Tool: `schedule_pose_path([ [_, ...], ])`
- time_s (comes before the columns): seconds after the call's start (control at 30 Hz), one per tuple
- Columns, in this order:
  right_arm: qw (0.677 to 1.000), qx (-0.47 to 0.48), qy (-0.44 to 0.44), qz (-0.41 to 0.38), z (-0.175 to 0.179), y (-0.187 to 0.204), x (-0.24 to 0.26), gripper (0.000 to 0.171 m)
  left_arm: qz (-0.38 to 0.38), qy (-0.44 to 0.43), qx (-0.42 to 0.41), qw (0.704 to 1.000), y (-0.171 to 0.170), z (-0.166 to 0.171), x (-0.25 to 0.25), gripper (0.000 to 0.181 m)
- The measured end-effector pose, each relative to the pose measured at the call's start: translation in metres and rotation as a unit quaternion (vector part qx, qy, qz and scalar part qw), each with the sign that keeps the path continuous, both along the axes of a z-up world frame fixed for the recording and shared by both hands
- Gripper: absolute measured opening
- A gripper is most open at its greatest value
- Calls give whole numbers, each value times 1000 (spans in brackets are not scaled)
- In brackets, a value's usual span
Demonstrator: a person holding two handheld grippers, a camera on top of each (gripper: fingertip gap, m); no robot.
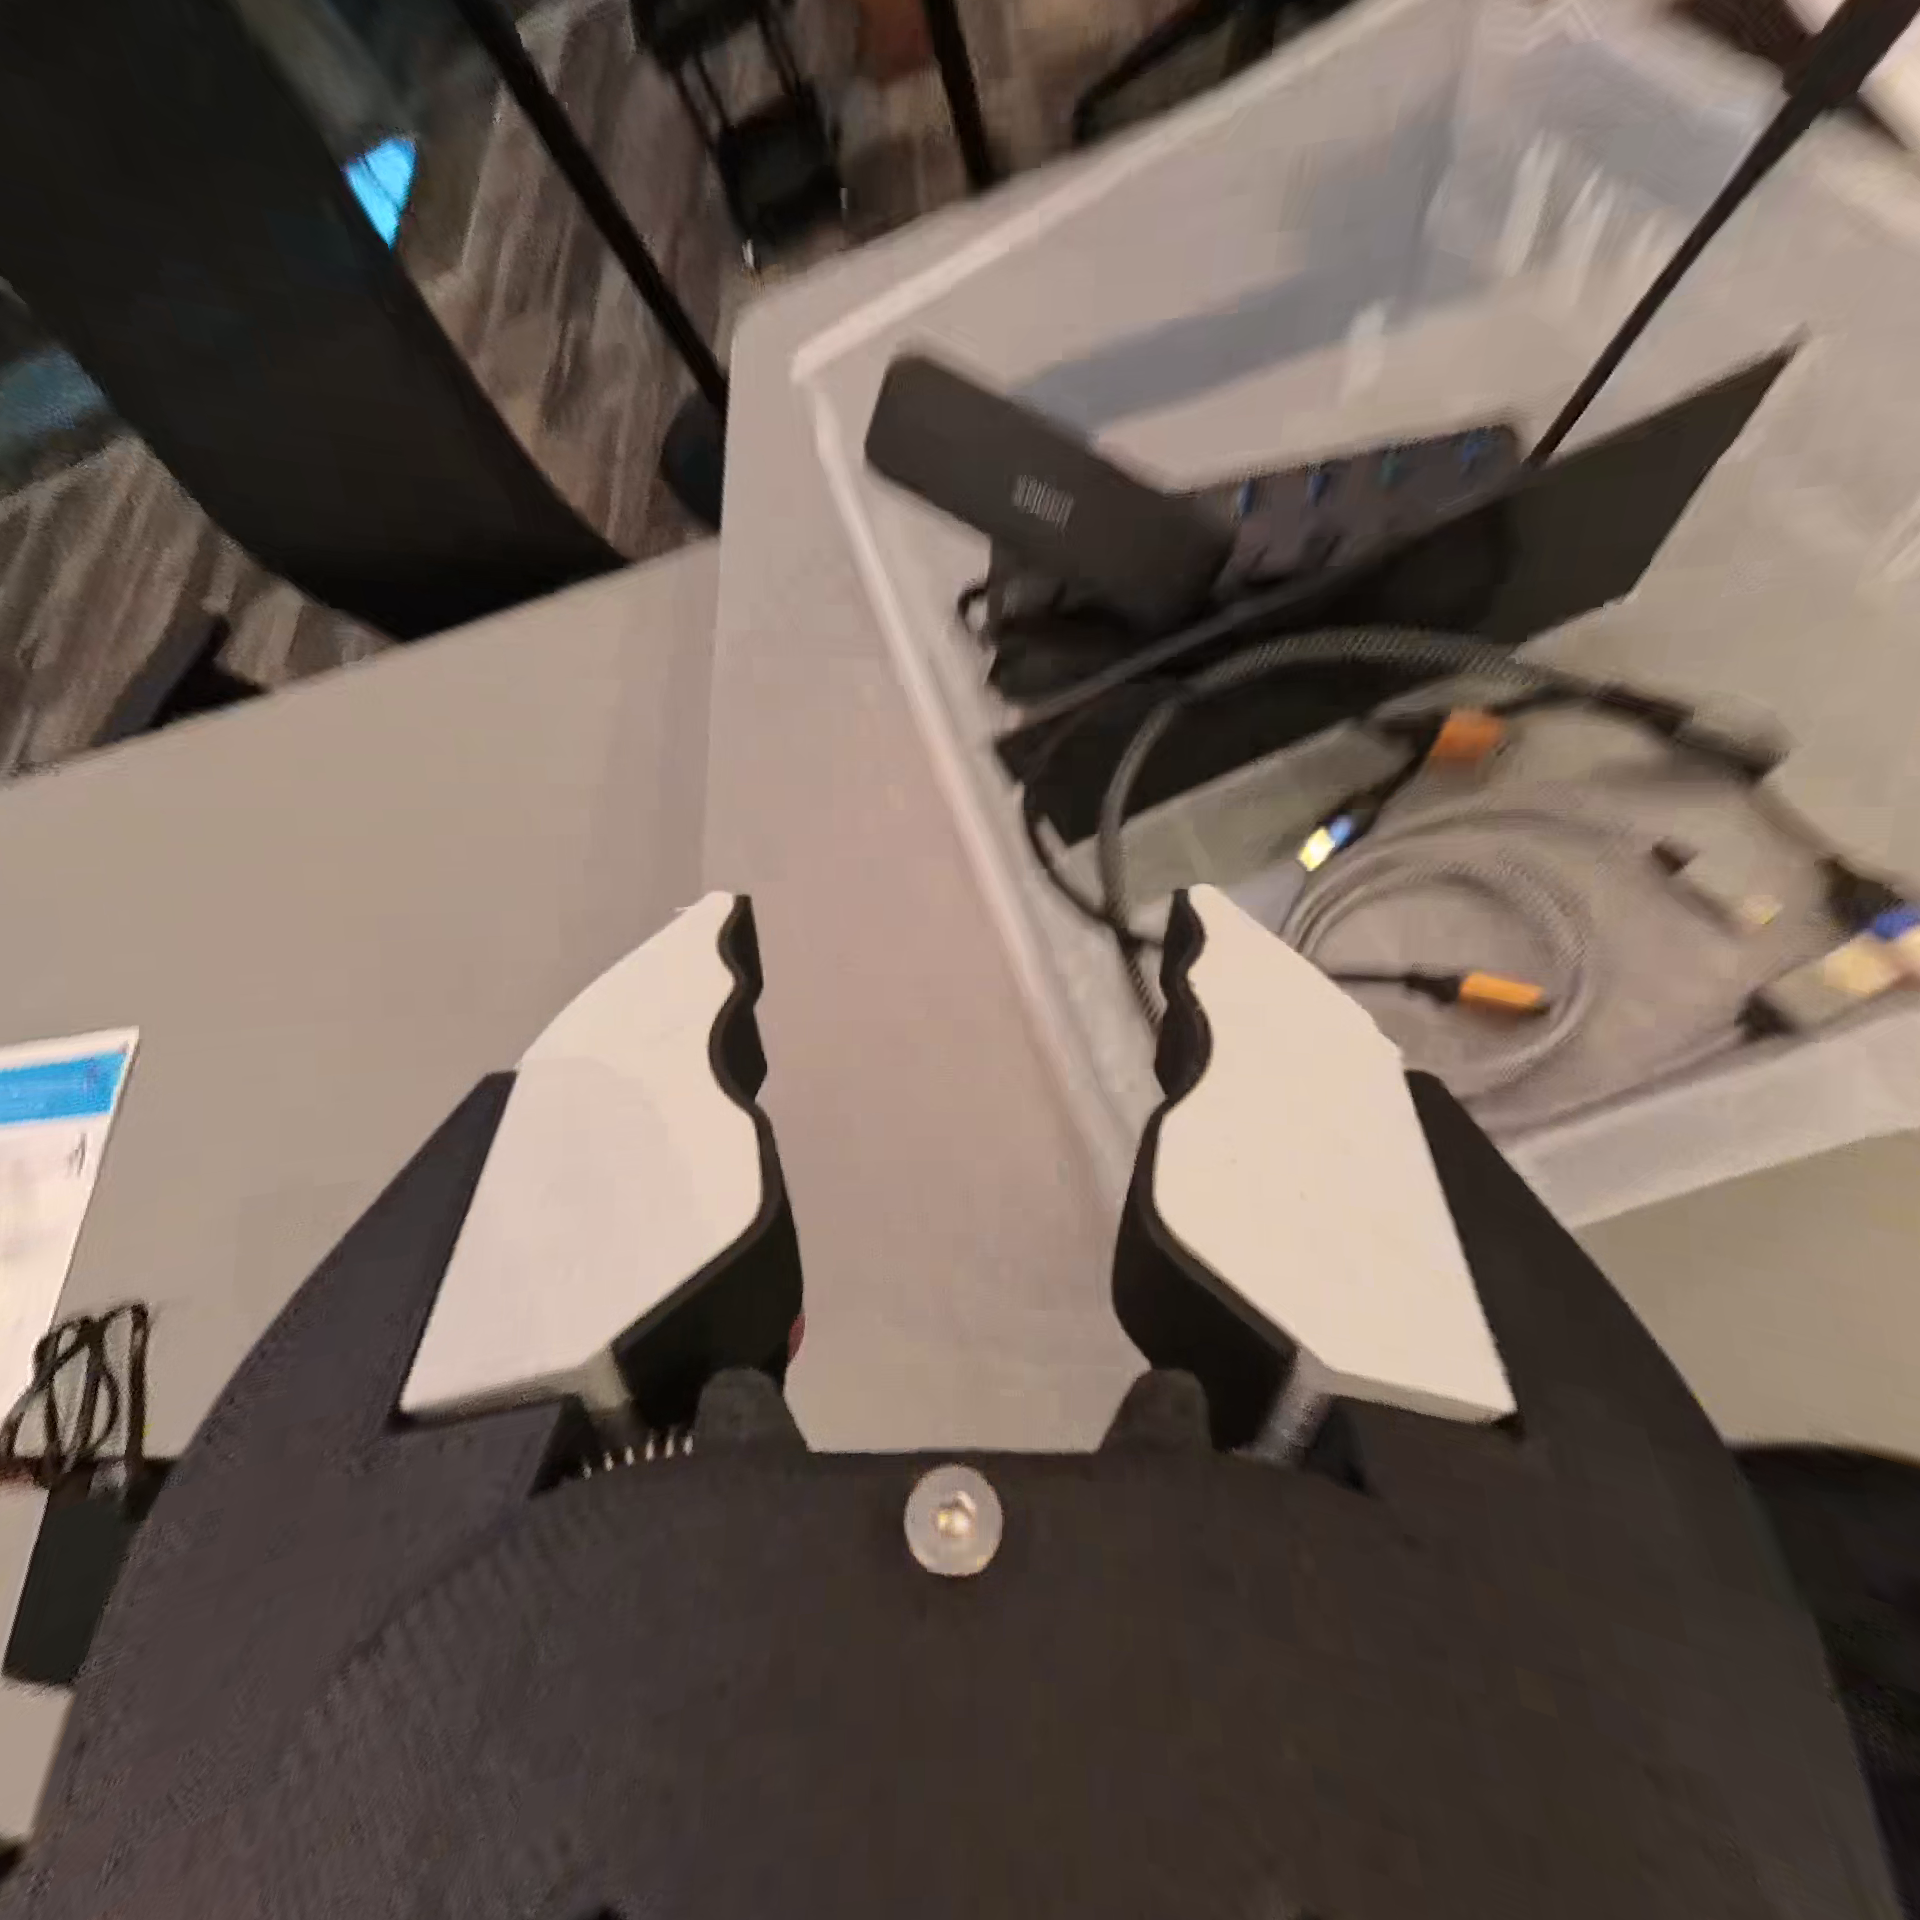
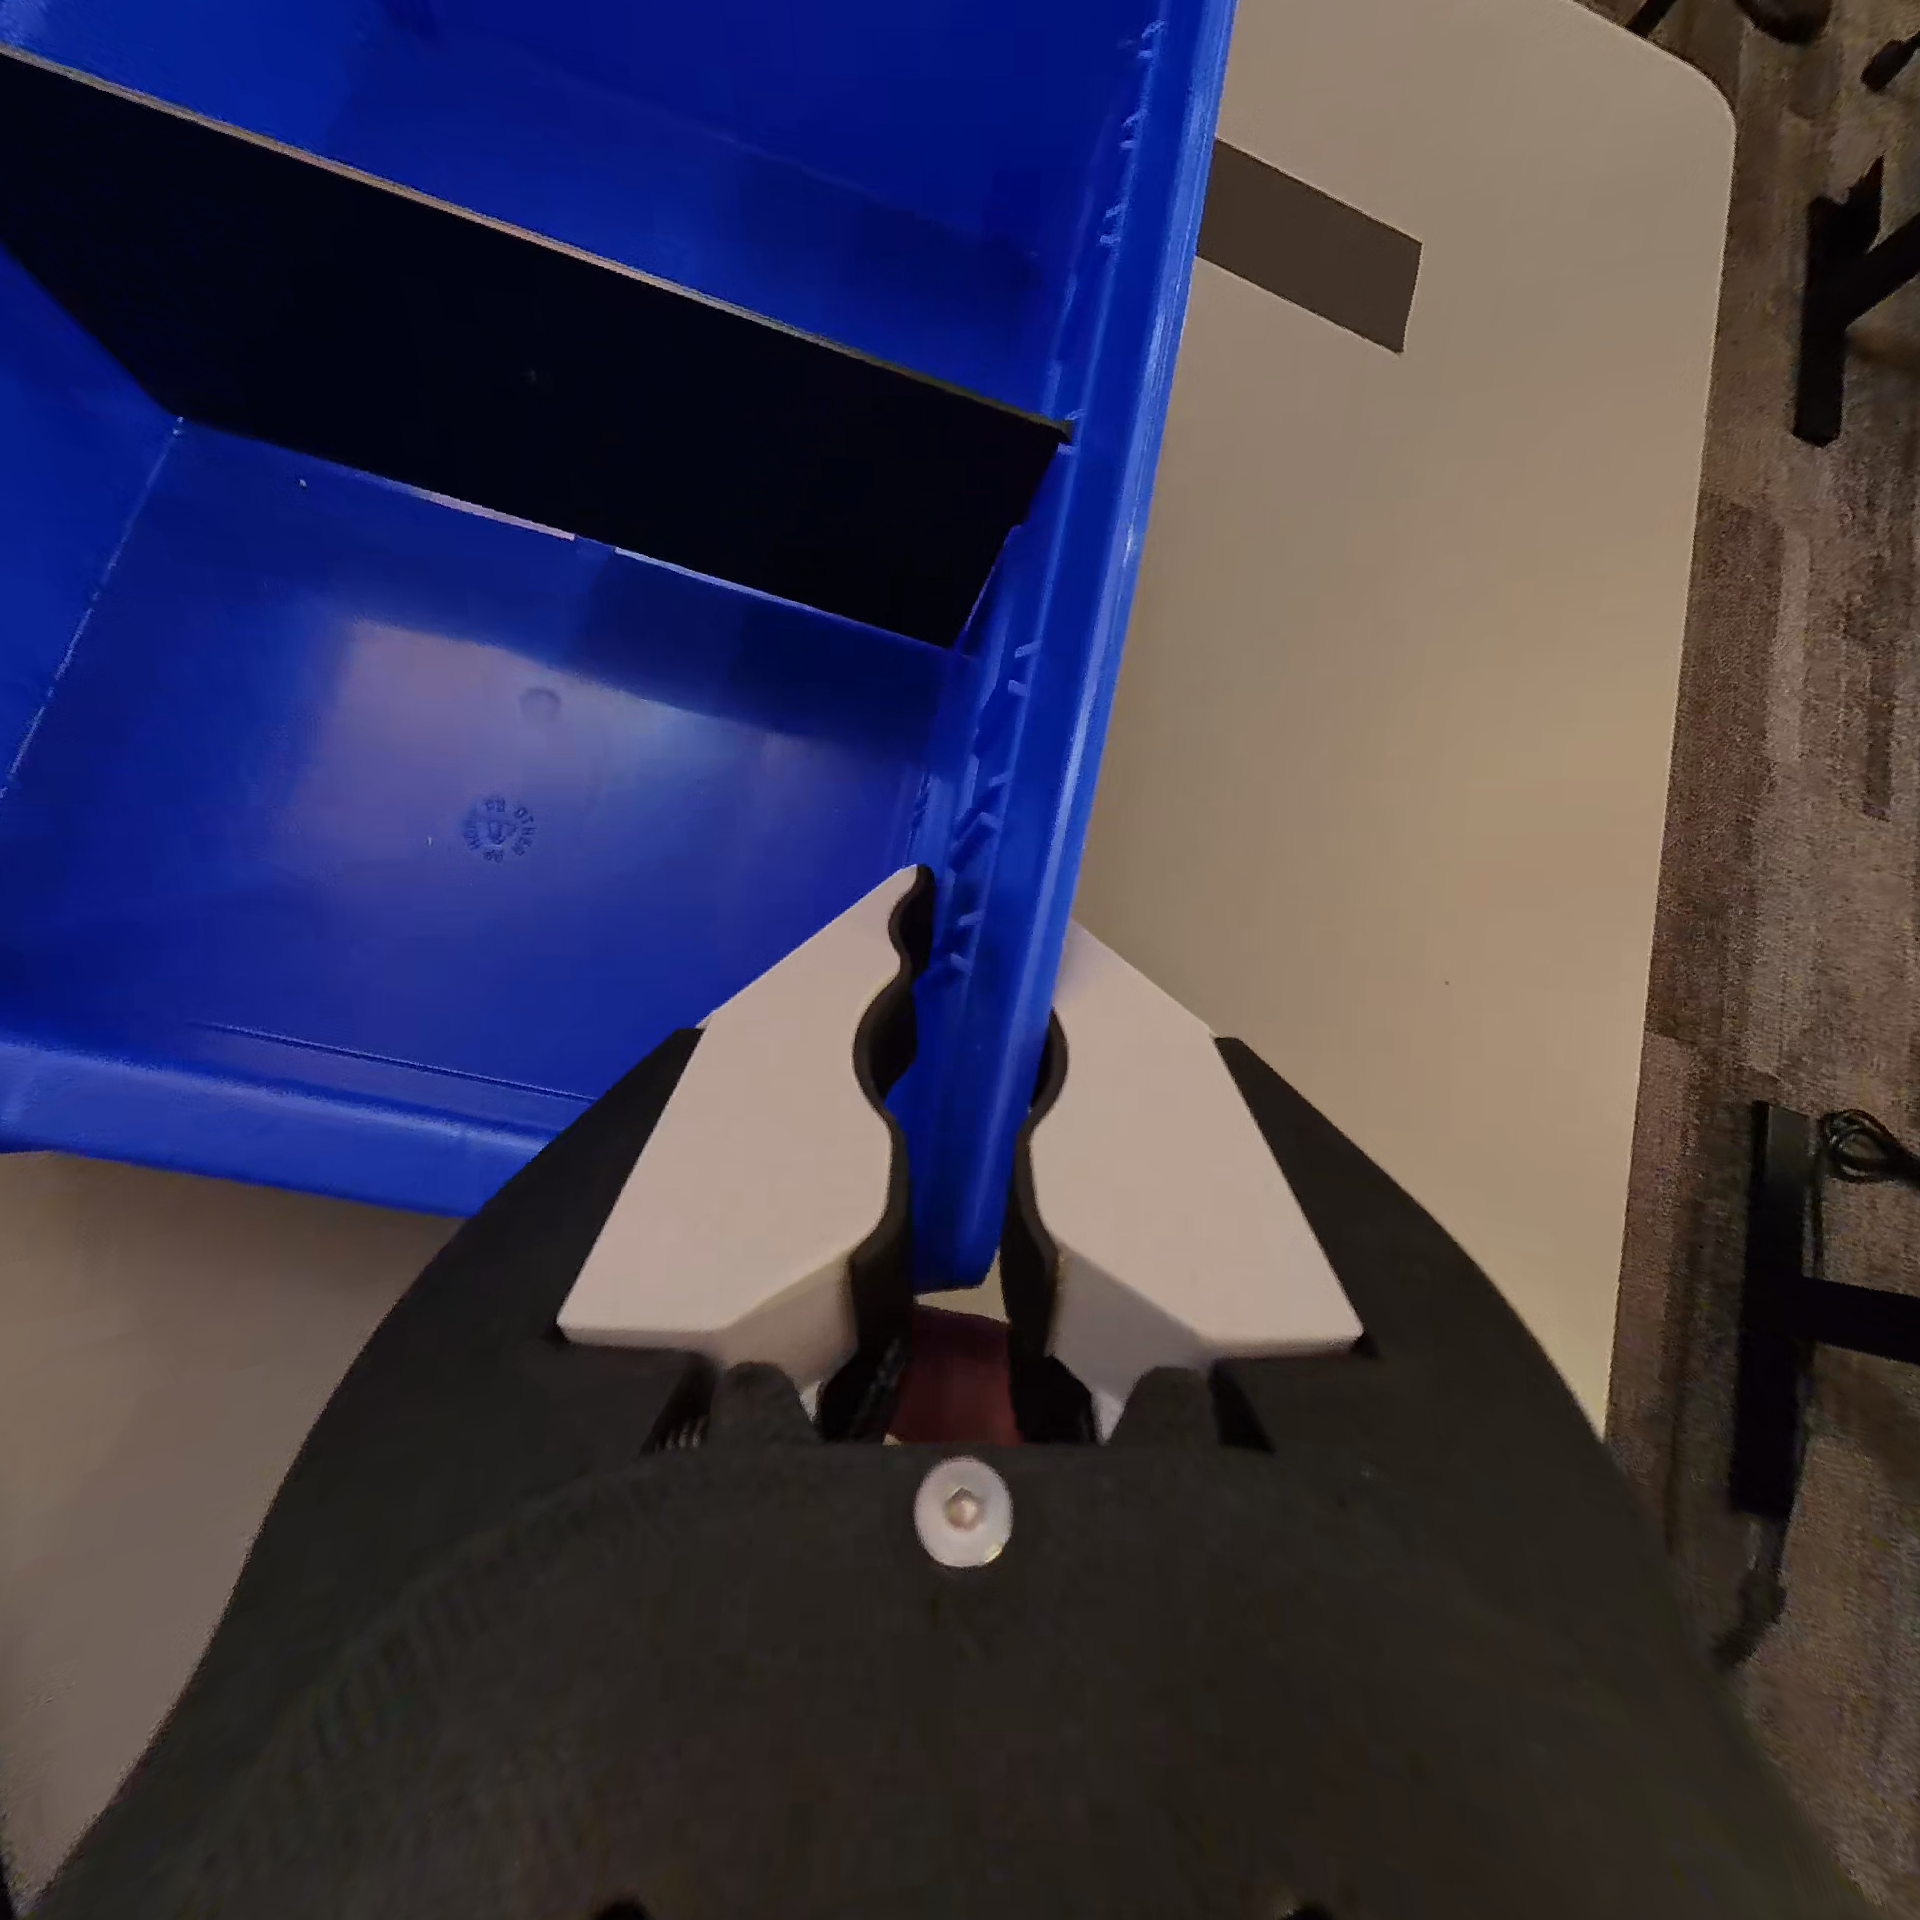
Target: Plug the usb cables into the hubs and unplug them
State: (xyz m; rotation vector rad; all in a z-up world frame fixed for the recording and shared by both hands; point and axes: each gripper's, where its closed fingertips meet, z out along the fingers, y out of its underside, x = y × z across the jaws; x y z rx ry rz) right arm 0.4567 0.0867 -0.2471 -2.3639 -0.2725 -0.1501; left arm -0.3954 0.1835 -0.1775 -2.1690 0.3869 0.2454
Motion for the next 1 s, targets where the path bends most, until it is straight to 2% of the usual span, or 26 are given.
schedule_pose_path([
  [0.03,1000,0,5,-1,0,0,0,7,-2,-8,-20,1000,-6,-13,-8,78],
  [0.17,1000,3,20,-10,-1,-2,0,5,-29,-43,-63,997,-11,-54,-4,69],
  [0.2,1000,4,23,-12,-1,-2,0,5,-42,-53,-69,995,-10,-62,3,59],
  [0.27,999,4,27,-17,-1,-3,1,5,-44,-100,-49,993,-2,-63,13,26],
  [0.37,999,5,33,-28,0,-2,7,4,-5,-96,-30,995,15,-62,2,8],
  [0.53,997,10,53,-49,-1,6,21,3,-6,-149,-29,988,41,-62,5,6],
  [1.0,991,22,89,-95,-1,67,54,3,-19,-137,-28,990,129,-62,11,6],
])
